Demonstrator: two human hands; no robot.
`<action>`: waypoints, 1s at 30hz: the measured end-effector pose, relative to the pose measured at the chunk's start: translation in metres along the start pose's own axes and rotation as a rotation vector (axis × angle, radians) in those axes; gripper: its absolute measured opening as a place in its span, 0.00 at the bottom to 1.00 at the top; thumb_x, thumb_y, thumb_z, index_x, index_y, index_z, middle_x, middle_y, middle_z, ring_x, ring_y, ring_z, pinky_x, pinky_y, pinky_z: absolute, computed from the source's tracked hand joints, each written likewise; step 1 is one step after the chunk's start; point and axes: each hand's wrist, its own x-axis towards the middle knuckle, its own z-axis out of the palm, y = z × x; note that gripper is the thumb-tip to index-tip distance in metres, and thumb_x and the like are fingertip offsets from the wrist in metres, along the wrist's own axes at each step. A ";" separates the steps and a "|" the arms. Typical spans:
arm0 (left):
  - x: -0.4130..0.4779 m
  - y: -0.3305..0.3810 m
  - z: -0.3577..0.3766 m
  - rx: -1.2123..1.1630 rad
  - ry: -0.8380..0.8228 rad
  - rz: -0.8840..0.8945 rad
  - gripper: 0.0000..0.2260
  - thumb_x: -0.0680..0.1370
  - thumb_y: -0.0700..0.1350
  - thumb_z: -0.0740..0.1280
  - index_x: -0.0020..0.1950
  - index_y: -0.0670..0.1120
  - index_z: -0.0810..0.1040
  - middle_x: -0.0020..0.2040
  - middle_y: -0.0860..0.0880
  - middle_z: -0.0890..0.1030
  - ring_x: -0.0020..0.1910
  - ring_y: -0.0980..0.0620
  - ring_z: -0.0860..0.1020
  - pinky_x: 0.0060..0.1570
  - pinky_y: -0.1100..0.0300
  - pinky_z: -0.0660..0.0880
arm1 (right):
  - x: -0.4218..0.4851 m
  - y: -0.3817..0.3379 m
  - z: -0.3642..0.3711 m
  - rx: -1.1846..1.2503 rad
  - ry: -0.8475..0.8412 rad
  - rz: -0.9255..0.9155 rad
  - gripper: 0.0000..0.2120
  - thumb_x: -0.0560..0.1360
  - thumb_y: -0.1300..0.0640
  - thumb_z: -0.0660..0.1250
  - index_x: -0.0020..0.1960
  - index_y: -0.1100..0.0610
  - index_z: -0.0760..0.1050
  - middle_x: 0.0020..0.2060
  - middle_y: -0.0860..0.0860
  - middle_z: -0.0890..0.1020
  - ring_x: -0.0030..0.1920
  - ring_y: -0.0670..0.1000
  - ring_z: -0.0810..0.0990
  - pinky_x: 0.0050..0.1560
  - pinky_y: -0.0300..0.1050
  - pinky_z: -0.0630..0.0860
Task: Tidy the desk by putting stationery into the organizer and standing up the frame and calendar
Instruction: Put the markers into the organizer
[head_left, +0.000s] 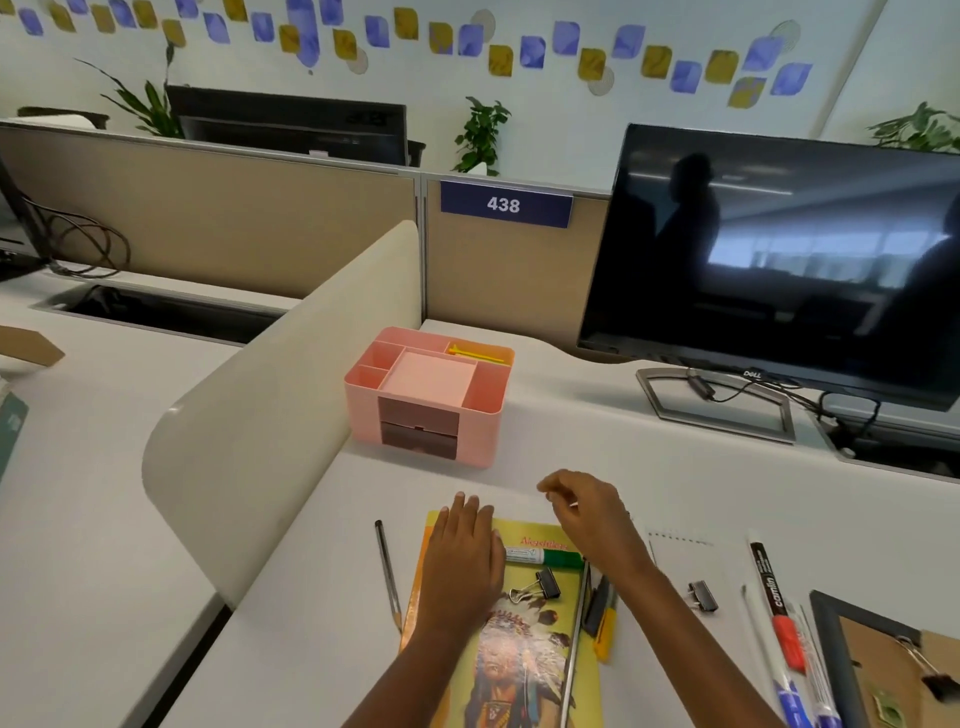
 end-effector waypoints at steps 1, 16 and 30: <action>0.000 0.000 0.000 0.008 -0.001 -0.001 0.21 0.77 0.48 0.51 0.49 0.42 0.82 0.49 0.43 0.84 0.51 0.44 0.82 0.49 0.49 0.78 | -0.007 0.004 0.000 -0.020 -0.055 0.005 0.10 0.76 0.62 0.60 0.54 0.58 0.78 0.52 0.54 0.81 0.49 0.47 0.77 0.53 0.39 0.73; -0.002 0.000 -0.003 -0.079 -0.031 -0.036 0.21 0.75 0.50 0.55 0.53 0.39 0.80 0.49 0.42 0.83 0.47 0.44 0.82 0.47 0.50 0.79 | -0.024 0.013 -0.021 -0.150 -0.203 -0.009 0.13 0.75 0.64 0.63 0.58 0.58 0.76 0.54 0.56 0.77 0.51 0.48 0.74 0.52 0.36 0.67; 0.000 0.001 -0.007 -0.042 -0.095 -0.020 0.33 0.81 0.56 0.39 0.49 0.43 0.82 0.48 0.45 0.84 0.48 0.46 0.82 0.47 0.52 0.78 | 0.048 -0.083 -0.049 0.014 0.492 -0.322 0.11 0.75 0.64 0.63 0.55 0.65 0.77 0.50 0.60 0.79 0.48 0.52 0.77 0.47 0.28 0.72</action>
